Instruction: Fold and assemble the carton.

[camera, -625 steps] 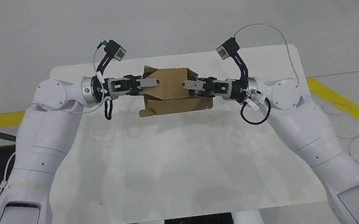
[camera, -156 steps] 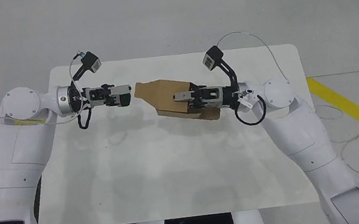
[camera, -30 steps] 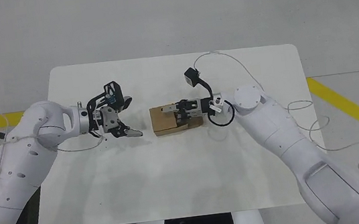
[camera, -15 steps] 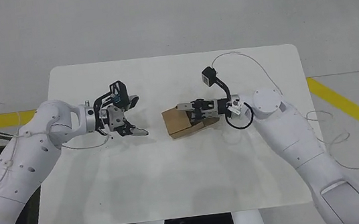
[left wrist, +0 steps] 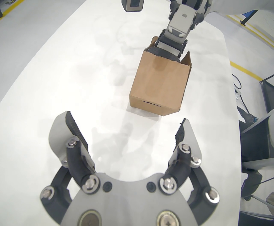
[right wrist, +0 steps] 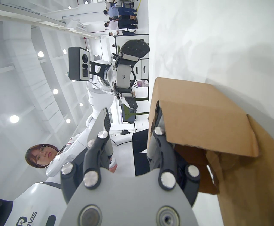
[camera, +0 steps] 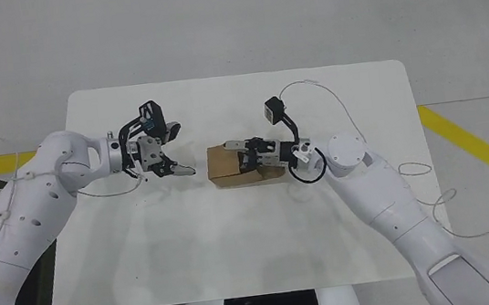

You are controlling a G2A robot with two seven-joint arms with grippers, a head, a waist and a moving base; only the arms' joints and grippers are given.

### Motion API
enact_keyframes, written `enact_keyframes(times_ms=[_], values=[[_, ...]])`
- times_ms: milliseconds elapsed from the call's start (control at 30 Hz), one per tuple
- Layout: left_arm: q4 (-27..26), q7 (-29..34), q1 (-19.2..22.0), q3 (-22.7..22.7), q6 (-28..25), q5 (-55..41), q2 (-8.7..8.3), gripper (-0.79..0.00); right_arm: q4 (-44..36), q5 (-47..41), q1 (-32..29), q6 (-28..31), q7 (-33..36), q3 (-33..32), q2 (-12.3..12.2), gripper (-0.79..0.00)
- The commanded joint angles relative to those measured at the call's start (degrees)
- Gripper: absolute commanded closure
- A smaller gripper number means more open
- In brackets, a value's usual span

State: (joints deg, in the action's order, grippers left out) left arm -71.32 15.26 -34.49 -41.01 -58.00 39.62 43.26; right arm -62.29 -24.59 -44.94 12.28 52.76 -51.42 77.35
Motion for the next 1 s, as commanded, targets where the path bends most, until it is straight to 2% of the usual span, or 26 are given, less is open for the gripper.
enact_keyframes(times_ms=[0, 133, 233, 400, 500, 733, 867, 967], values=[[-0.1, 0.1, 0.0, -0.5, 0.0, -0.3, -0.31, -0.785, 0.9, -0.7, 0.9, 1.2, -0.6, 1.1, 0.7, -0.397], [-0.7, 0.2, -0.5, -1.2, 0.0, -0.8, -0.84, -0.785, 3.6, -0.7, 2.3, 2.6, -0.9, 2.2, 1.5, -0.422], [-1.7, 0.6, -1.2, -1.3, 0.0, -1.2, -1.16, -0.785, 5.6, 0.8, 2.6, 3.4, -0.7, 2.0, 1.4, -0.480], [-3.7, 1.5, -2.1, -1.1, 0.0, -1.6, -1.48, -0.785, 5.0, 3.4, 1.6, 3.2, 1.5, -0.6, 0.2, -0.563], [-4.3, 1.8, -2.3, -0.8, 0.0, -1.7, -1.49, -0.785, 3.3, 5.0, 0.4, 2.5, 3.0, -2.6, -0.9, -0.563], [-4.9, 1.1, -2.6, 0.1, 0.3, 0.3, -0.68, -0.785, -3.2, 8.9, -2.3, -0.1, 6.4, -6.1, -2.8, -0.520], [-5.4, 0.0, -2.8, 1.0, 1.6, 2.2, 0.37, -0.785, -6.8, 10.7, -3.5, -1.8, 8.3, -8.1, -3.9, -0.403], [-5.2, -1.0, -2.8, 1.6, 2.1, 3.2, 1.15, -0.785, -9.3, 12.0, -4.5, -3.0, 9.3, -9.9, -4.6, -0.363]])
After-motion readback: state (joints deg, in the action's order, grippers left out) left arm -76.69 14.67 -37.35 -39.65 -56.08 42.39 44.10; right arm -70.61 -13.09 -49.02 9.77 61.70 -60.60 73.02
